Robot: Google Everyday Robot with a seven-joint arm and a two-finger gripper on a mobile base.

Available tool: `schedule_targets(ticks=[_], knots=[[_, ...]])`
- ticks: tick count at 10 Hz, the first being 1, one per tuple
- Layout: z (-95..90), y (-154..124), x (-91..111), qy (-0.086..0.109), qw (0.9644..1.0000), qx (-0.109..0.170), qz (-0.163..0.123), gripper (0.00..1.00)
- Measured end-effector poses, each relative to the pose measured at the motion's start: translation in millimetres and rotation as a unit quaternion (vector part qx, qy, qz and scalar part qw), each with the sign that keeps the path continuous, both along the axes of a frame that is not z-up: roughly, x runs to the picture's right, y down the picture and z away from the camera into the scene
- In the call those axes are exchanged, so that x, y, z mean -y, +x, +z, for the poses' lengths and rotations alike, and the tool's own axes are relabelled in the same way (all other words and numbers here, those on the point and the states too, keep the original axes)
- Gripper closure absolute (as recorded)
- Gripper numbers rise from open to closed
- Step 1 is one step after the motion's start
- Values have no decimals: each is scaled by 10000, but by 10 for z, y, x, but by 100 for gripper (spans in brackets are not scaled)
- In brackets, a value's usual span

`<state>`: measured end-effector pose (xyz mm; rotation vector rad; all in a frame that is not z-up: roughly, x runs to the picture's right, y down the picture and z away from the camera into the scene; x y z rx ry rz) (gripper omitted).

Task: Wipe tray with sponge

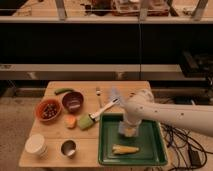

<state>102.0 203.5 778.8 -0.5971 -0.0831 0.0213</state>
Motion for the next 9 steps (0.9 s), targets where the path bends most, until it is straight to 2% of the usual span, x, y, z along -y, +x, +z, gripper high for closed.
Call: schedule_targets(ticks=[1, 4, 6, 9], knots=[[67, -239, -73, -12, 9999, 124, -103, 69], [78, -440, -255, -73, 9993, 268, -251, 69], [0, -361, -328, -61, 9994, 252, -249, 69], [-121, 161, -336, 2, 10000, 49, -69, 69]])
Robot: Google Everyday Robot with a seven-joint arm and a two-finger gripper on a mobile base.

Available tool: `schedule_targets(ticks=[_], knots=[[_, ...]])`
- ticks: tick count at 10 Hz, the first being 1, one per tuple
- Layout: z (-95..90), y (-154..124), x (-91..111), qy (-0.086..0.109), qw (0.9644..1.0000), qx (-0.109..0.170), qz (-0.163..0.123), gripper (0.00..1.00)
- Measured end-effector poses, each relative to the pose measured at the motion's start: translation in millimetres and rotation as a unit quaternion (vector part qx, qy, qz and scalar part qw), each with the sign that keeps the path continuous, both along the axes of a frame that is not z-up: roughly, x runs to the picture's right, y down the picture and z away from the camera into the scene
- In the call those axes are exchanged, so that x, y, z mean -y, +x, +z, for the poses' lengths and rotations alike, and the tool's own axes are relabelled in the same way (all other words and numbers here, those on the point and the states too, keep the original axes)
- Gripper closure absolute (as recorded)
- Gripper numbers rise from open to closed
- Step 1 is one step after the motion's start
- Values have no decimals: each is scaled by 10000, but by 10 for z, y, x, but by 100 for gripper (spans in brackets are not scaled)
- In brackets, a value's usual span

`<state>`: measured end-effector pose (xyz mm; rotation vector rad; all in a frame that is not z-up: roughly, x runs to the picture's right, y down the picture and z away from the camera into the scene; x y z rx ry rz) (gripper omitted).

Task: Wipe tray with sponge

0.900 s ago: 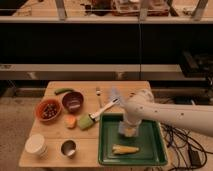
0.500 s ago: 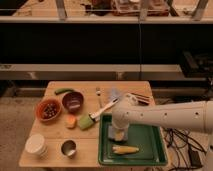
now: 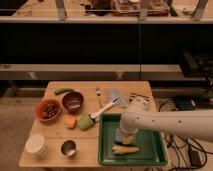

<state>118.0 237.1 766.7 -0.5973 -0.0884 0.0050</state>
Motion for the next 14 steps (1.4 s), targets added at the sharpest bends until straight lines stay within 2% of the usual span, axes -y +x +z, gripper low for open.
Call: schedule_targets(ticks=[1, 2, 4, 6, 7, 8, 11, 12, 14], knots=[[-17, 180, 0, 7, 9999, -91, 55, 69], [-29, 473, 4, 7, 9995, -294, 144, 69], [-16, 794, 35, 18, 9980, -577, 253, 69], [89, 970, 169, 92, 9962, -791, 352, 69], [148, 980, 236, 119, 9960, -814, 360, 69], [210, 926, 305, 154, 9961, -798, 334, 69], [267, 581, 292, 154, 9977, -625, 224, 69], [276, 270, 273, 145, 9988, -451, 158, 69], [265, -140, 247, 156, 9997, -192, 22, 69]])
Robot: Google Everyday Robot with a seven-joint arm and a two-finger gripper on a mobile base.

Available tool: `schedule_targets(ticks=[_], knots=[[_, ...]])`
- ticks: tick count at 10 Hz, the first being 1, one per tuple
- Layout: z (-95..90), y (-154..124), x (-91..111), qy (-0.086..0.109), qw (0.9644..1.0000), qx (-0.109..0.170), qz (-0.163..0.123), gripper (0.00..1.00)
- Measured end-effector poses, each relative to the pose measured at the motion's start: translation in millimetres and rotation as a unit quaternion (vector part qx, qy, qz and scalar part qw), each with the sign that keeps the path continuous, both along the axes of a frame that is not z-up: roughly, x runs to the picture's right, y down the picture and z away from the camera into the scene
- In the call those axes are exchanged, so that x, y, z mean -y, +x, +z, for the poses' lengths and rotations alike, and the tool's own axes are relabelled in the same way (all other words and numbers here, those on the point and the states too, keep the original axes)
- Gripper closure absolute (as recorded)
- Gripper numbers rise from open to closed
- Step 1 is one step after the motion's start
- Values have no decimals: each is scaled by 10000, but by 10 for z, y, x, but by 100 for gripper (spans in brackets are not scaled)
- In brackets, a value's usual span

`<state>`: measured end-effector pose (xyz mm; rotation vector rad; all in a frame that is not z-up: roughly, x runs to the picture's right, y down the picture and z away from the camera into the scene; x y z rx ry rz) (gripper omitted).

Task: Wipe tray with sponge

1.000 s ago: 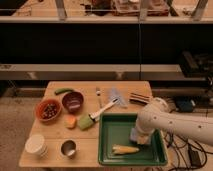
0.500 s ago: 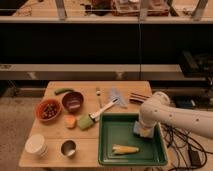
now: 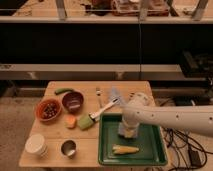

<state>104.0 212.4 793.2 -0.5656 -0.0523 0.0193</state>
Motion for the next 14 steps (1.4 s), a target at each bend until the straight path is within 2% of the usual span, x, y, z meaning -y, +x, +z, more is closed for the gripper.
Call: schedule_targets(ticks=[3, 5, 7, 11, 14], knots=[[-63, -382, -156, -76, 9992, 297, -246, 69], [-138, -353, -255, -108, 9989, 330, -329, 69], [-211, -170, -311, -136, 9989, 302, -317, 69], [-339, 636, -329, -180, 9998, 24, -94, 69], [-294, 1068, -180, -145, 9992, -313, 196, 69]])
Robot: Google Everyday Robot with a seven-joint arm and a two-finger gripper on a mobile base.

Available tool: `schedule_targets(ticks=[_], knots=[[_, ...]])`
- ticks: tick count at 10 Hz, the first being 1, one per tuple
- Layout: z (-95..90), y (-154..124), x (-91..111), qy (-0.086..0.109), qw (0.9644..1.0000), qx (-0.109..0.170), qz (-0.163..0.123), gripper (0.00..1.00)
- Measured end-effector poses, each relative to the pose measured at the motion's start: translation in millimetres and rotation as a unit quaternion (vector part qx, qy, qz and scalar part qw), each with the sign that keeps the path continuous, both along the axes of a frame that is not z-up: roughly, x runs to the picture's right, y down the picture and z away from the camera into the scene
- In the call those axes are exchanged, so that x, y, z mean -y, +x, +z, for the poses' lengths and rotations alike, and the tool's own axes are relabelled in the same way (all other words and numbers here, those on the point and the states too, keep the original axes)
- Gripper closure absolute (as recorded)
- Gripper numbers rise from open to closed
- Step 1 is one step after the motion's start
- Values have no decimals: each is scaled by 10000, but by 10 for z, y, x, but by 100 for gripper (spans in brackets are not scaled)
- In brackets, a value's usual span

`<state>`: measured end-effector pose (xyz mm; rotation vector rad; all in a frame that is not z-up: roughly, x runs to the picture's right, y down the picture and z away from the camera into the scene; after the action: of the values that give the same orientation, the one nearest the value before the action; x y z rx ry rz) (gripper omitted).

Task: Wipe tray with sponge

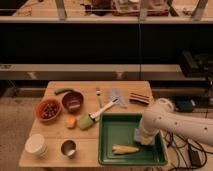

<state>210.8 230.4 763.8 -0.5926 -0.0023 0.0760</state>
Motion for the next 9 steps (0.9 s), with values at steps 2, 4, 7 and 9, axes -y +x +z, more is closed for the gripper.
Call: schedule_targets(ticks=[2, 4, 7, 9], knots=[[127, 23, 206, 41, 10000, -12, 15, 69], [201, -184, 311, 35, 9999, 94, -40, 69], [241, -733, 299, -30, 9992, 339, -205, 69], [269, -1197, 195, -122, 9973, 557, -469, 69]])
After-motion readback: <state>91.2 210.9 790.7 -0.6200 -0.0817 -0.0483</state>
